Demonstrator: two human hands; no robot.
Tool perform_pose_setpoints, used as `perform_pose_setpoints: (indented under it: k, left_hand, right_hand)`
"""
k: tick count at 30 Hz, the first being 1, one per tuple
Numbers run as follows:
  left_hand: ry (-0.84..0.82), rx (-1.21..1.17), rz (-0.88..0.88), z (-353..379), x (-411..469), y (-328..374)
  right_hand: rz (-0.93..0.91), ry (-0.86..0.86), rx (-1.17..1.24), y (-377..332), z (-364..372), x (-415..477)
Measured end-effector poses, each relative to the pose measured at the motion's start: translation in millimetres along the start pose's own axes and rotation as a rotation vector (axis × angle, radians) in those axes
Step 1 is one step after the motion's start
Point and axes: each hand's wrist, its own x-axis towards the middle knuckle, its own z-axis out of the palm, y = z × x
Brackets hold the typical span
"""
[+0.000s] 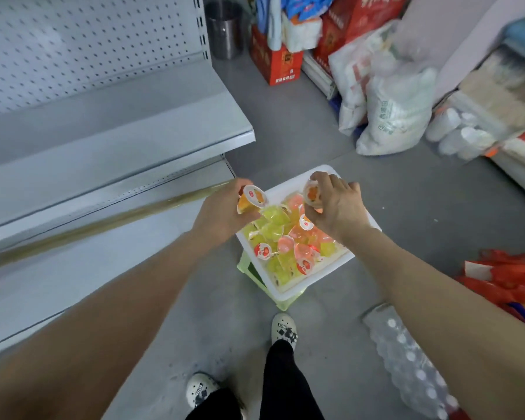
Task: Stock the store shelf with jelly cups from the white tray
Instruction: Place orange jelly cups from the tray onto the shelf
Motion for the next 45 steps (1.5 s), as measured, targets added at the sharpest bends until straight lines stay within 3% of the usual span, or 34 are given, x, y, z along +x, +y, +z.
perform_pose_setpoints:
  k: [12,23,30,39,45]
  left_hand:
    - [0.279,0.011,-0.014,-173.0,-121.1,-12.1]
    - [0.54,-0.001,0.01,-302.7,-158.3,-20.9]
    - [0.659,0.002,0.022,-370.6,-134.3,-28.9]
    - [0.681,-0.086,-0.01,-426.5,-48.5,-51.2]
    - [0.693,-0.057,-0.034,-462.2,17.0,-71.3]
  right_hand:
    - [-0.277,0.268,-0.033,-158.7,-110.2,20.5]
    - [-0.474,0.468,0.054,-272.4,-204.3,85.1]
    - [-0.498,0.441,0.184,-332.0,-236.5,154.1]
    - [-0.482,0.481,0.238,-369.0,-253.9,278.3]
    - [-0.447,0.334,0.196,-396.4,-254.8,369.4]
